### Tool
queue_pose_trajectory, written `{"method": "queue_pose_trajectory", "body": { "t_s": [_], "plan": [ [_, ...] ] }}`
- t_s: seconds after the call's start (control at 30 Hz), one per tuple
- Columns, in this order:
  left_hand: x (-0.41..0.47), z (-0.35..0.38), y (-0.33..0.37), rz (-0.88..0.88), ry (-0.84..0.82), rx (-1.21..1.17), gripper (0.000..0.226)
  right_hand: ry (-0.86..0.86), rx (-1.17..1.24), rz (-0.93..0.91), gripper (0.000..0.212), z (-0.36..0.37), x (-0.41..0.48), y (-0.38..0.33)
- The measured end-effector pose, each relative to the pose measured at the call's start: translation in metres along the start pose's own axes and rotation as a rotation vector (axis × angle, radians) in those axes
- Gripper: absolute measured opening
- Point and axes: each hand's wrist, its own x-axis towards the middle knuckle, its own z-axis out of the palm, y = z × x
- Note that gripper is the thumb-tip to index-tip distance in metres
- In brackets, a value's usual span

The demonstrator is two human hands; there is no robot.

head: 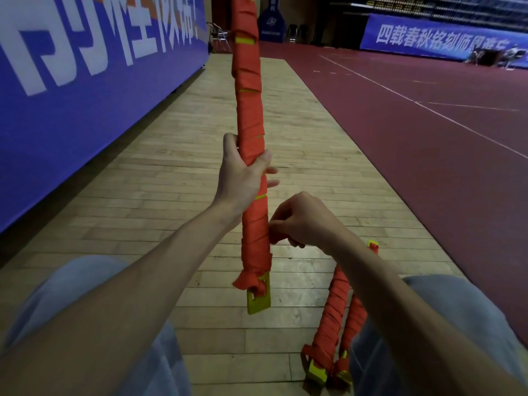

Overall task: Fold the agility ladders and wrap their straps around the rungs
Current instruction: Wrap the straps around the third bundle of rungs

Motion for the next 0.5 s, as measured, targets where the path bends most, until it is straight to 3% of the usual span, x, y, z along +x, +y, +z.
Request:
{"method": "queue_pose_trajectory", "body": {
  "t_s": [0.23, 0.3, 0.43, 0.5],
  "plan": [
    [0.0042, 0.0029, -0.0033, 0.064, 0.084, 0.193, 0.028, -0.059, 0.196, 0.018, 0.012, 0.0, -0.0011, -0.0004],
    [0.0047, 0.003, -0.004, 0.044, 0.081, 0.136, 0.029, -0.072, 0.297, 0.007, 0.014, 0.0019, -0.0021, -0.0016],
    [0.0024, 0.0012, 0.0009, -0.048, 0.038, 0.022, 0.066, -0.055, 0.349, -0.024, 0.015, 0.0077, -0.0028, -0.0034],
    [0.0047, -0.0002, -0.0016, -0.077, 0.039, -0.008, 0.056, -0.044, 0.33, -0.018, 0.016, 0.0083, -0.0017, -0.0026]
  ]
}}
